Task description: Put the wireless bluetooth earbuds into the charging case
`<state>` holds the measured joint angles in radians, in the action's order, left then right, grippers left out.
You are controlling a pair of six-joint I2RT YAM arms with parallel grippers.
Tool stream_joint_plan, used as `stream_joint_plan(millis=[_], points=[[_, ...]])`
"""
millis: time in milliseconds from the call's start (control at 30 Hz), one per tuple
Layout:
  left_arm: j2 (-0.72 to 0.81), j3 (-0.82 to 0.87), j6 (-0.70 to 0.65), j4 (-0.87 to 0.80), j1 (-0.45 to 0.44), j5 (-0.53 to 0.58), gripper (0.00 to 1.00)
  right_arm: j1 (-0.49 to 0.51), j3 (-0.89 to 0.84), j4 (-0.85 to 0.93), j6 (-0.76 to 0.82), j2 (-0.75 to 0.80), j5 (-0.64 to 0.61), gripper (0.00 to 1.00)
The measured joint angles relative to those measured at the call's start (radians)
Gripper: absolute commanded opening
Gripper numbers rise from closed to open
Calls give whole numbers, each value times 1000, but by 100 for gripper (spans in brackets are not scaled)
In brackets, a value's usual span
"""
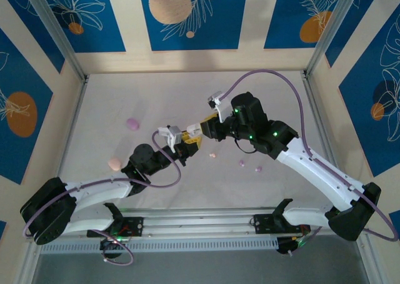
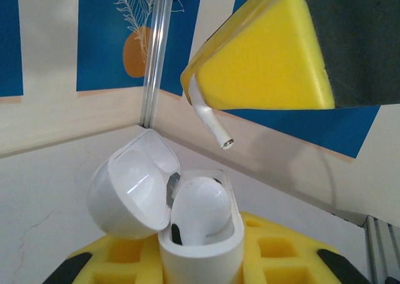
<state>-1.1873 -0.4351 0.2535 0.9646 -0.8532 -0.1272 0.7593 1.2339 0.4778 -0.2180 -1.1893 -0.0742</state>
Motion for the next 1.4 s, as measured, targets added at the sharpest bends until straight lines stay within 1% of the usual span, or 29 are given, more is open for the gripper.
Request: stream_joint_plan(millis=[467,967,1400], points=[[-5,0,0,29,0,-3,21,1,0,-8,2,-40,4,28],[-29,0,4,69,-1,5,21,-2,0,11,73,-40,48,28],[-39,0,3,83,-3,5,21,-10,0,43,87,-39,95,34]])
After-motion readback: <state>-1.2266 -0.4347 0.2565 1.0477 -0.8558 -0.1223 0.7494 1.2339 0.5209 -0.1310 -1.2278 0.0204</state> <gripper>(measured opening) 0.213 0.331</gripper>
